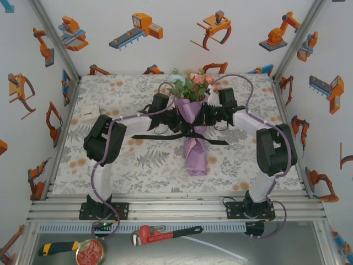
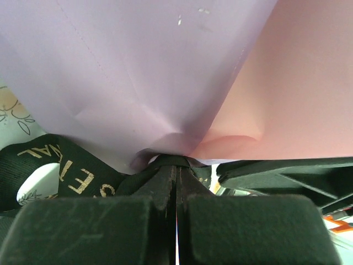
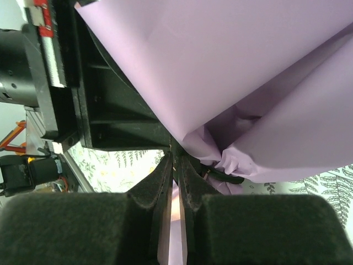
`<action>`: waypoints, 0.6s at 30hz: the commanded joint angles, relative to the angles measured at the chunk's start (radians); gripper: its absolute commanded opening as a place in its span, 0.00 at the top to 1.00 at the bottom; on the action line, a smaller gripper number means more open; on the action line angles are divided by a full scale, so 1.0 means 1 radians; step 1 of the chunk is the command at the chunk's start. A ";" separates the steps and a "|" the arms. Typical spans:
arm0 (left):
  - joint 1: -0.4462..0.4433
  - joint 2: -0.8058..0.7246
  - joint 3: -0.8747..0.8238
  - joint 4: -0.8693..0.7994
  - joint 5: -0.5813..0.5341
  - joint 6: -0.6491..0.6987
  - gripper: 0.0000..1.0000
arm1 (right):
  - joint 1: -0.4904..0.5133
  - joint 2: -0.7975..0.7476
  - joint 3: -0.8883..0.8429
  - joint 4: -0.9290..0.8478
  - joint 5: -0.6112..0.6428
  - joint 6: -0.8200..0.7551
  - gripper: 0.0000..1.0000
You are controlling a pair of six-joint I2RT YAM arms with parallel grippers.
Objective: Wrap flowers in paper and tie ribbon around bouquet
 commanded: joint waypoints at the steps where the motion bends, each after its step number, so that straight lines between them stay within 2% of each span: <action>1: 0.005 -0.017 0.002 0.052 -0.020 -0.037 1.00 | 0.005 0.019 0.041 -0.044 0.039 -0.023 0.86; 6: 0.004 0.005 -0.008 0.139 -0.005 -0.106 1.00 | 0.005 0.016 0.030 -0.057 0.070 -0.027 0.86; 14: 0.009 0.013 -0.003 0.123 -0.003 -0.105 1.00 | 0.001 0.025 0.035 -0.045 0.129 -0.010 0.86; 18: 0.015 0.017 -0.003 0.116 -0.007 -0.099 1.00 | -0.004 0.031 0.037 -0.005 0.112 0.027 0.86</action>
